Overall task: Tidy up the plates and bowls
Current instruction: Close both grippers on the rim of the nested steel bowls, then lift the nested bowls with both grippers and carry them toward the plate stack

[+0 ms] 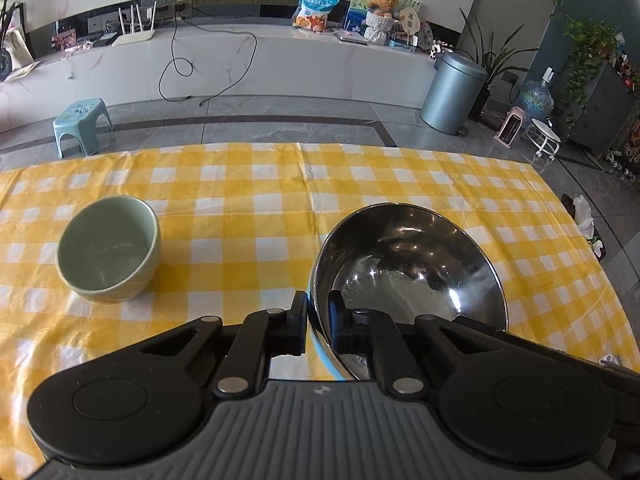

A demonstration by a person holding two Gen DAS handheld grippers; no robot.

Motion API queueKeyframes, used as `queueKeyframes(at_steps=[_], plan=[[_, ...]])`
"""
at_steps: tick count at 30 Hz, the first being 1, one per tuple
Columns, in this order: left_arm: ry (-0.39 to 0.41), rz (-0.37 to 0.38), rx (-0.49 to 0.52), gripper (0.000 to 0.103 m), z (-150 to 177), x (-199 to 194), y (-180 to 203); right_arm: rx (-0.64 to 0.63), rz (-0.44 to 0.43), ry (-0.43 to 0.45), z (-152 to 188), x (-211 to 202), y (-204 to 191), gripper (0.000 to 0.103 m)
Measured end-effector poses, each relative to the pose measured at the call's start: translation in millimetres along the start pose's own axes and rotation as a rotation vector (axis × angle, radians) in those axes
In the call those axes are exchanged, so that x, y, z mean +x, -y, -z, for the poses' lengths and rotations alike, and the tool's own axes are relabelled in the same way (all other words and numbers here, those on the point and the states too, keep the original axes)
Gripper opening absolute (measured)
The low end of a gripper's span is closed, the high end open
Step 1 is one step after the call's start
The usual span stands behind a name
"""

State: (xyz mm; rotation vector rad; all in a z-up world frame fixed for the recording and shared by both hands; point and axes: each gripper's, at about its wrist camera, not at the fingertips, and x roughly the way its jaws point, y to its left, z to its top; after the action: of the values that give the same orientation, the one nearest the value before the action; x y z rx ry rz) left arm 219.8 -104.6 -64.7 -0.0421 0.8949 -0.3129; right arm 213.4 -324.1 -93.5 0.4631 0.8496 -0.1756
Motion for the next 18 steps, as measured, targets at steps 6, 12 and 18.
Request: queueKeyframes(at_steps=[6, 12, 18], plan=[[0.024, 0.0, -0.042, 0.011, 10, -39, -5, 0.002, -0.048, 0.017, 12, -37, -3, 0.013], [0.051, -0.013, -0.091, 0.012, 28, -75, -10, -0.016, -0.089, 0.022, 30, -72, -9, 0.013], [0.051, -0.003, -0.14, 0.013, 48, -103, -17, -0.023, -0.131, 0.02, 48, -103, -6, 0.013]])
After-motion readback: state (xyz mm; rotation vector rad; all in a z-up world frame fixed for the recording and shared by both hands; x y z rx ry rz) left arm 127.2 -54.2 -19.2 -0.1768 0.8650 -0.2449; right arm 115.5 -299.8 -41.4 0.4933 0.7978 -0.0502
